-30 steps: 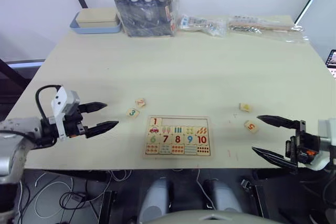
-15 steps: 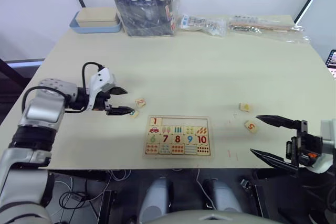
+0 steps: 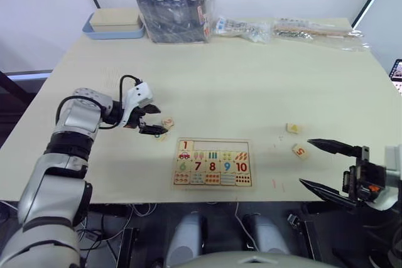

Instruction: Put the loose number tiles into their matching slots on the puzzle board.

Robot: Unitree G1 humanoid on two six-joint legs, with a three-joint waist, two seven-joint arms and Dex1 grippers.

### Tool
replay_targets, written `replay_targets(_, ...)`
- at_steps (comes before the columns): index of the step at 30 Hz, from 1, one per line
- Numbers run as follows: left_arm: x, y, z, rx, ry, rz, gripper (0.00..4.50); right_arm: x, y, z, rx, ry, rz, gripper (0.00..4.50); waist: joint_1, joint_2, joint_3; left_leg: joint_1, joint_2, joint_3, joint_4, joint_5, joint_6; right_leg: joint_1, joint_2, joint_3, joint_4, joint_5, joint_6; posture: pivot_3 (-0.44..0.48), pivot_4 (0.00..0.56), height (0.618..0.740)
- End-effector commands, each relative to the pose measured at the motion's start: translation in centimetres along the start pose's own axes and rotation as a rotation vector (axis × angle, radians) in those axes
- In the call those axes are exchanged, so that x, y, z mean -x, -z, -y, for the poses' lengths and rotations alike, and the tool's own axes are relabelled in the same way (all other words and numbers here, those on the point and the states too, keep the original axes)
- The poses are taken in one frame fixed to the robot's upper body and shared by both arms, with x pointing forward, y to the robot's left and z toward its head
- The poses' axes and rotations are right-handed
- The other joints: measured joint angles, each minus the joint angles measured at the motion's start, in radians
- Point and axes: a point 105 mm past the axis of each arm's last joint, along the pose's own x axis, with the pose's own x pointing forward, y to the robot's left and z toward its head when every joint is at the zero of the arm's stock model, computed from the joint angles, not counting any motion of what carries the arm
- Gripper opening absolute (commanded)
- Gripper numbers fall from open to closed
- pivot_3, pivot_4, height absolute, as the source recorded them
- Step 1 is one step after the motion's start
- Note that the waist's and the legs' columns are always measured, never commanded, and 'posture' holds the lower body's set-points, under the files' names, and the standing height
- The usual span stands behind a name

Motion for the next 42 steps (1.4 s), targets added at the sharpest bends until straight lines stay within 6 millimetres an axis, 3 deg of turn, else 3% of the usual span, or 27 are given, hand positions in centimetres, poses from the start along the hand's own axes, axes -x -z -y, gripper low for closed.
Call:
replay_targets(1,0.2,-0.6,-0.3,-0.021,-0.013,0.002,4.42,0.0,-0.7,-0.2,0.041,0.004,0.016,4.5,0.0,0.0,0.0,0.0,0.0,0.0,0.0,0.0,0.0,0.0,0.0,0.0,0.0,0.0,0.0,0.0,0.15,0.74)
replay_targets(5,-0.3,-0.4,-0.2,-0.027,-0.016,-0.008,4.42,-0.1,-0.6,-0.2,0.043,0.012,0.017,4.5,0.001,0.0,0.0,0.0,0.0,0.0,0.0,0.0,0.0,0.0,0.0,0.0,0.0,0.0,0.0,0.0,0.15,0.74)
replay_targets(11,-0.4,-0.2,0.1,-0.034,-0.007,-0.011,1.67,-0.2,-0.6,-0.2,0.045,0.017,0.019,4.5,0.0,0.0,0.0,0.0,0.0,0.0,0.0,0.0,0.0,0.0,0.0,0.0,0.0,0.0,0.0,0.0,0.15,0.74)
replay_targets(19,-1.0,-0.4,1.0,-0.044,0.007,-0.003,1.67,-0.3,-0.5,-0.1,0.048,0.023,0.023,4.5,0.001,0.0,0.0,0.0,0.001,0.0,0.0,0.0,0.0,0.0,-0.001,0.0,0.0,0.0,0.0,0.0,0.15,0.74)
replay_targets(21,-0.9,-0.5,1.1,-0.028,-0.009,0.007,1.5,-0.4,-0.5,-0.1,0.048,0.022,0.023,4.5,0.001,0.0,0.0,0.0,0.0,0.0,0.0,0.0,0.0,0.0,-0.001,0.0,0.0,0.0,0.0,0.0,0.15,0.74)
replay_targets(26,0.9,-2.2,2.0,0.064,-0.092,0.073,1.47,-0.5,-0.5,-0.4,0.045,0.019,0.024,4.5,-0.001,0.0,0.0,0.0,0.001,0.0,0.0,0.0,0.0,0.0,-0.001,0.0,0.001,0.0,0.0,0.0,0.15,0.74)
replay_targets(35,5.9,-2.2,7.6,0.339,-0.296,0.039,1.47,-1.1,-0.4,-0.7,-0.003,-0.056,0.038,4.5,0.0,0.001,0.0,0.001,0.003,-0.001,0.0,0.0,0.0,0.0,-0.001,0.0,0.001,-0.002,-0.003,0.0,0.15,0.74)
replay_targets(37,6.1,-1.8,8.7,0.411,-0.33,0.018,1.47,-1.2,-0.4,-0.7,-0.01,-0.075,0.039,4.5,0.005,0.0,0.0,0.001,0.002,-0.003,0.0,0.0,0.0,0.001,-0.001,-0.001,0.001,-0.003,-0.004,0.0,0.15,0.74)
replay_targets(42,5.8,1.4,11.7,0.465,-0.406,-0.08,1.47,-1.5,-0.4,-0.7,-0.031,-0.129,0.044,4.5,-0.006,0.0,0.001,0.002,0.001,-0.002,0.0,0.0,0.0,0.001,-0.001,0.002,0.0,-0.002,-0.003,0.0,0.15,0.74)
